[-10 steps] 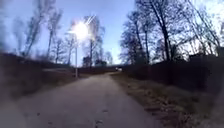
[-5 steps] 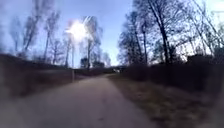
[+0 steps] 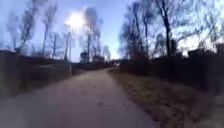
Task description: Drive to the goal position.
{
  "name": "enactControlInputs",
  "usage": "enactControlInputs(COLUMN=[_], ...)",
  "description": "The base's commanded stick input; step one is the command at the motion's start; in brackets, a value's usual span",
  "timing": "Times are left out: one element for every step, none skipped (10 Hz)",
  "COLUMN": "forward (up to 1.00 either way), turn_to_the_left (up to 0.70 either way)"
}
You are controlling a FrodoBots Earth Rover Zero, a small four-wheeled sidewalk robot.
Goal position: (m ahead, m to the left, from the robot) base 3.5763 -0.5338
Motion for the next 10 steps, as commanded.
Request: enactControlInputs(forward=[0.72, 0.51, 0.3, 0.09, 0.11, 0.32, 0.52, 0.72, 0.93, 1.0], turn_to_the_left=[0.57, 0.69, 0.82, 0.94, 0.89, 0.68, 0.48, 0.28, 0.07, 0.0])
